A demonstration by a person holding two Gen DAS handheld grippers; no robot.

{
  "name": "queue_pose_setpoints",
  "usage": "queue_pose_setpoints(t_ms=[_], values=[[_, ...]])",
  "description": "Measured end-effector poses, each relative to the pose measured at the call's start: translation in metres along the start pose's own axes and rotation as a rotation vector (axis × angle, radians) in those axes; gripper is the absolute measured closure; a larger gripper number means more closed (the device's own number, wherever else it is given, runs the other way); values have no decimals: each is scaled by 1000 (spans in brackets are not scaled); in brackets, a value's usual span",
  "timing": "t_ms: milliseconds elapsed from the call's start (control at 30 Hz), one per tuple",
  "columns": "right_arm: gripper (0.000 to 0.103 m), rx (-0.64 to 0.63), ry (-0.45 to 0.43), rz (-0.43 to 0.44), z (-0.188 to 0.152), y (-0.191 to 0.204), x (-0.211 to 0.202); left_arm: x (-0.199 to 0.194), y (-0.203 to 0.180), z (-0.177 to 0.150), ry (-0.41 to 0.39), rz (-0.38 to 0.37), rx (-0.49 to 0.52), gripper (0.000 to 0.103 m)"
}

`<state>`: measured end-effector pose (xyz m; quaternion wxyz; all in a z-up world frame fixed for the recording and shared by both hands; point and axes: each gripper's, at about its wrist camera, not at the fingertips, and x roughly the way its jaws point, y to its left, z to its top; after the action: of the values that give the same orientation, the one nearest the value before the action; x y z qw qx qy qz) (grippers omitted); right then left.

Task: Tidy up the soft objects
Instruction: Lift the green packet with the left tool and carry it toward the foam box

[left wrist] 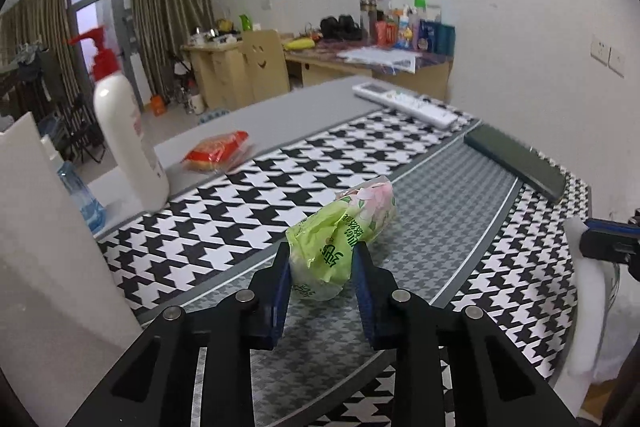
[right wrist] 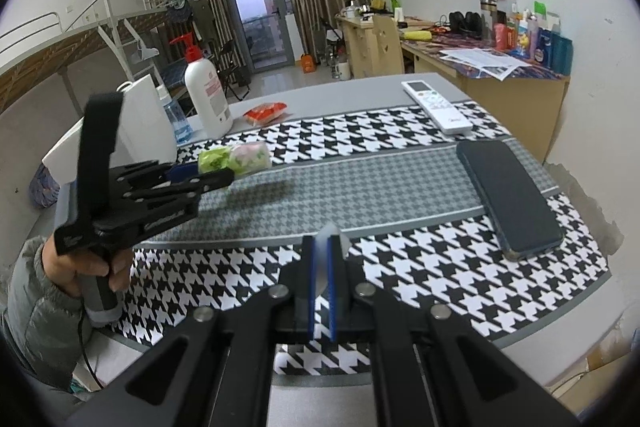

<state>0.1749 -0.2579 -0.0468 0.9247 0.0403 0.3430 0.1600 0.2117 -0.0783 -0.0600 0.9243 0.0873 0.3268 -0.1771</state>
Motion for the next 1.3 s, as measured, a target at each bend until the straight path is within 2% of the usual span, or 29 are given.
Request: queue_pose_setpoints(t_ms=[300,800,1300], values=[[96,-3,-26,-3,16,8,3,-32,13,0,-109,29,-51,72],[96,-44,-98,18,42,32,0,-62,35,-2,-202,53,-128,72],[96,-70,-181,18,60,42,-13,-84,39,-1,-279,72,-139,72]])
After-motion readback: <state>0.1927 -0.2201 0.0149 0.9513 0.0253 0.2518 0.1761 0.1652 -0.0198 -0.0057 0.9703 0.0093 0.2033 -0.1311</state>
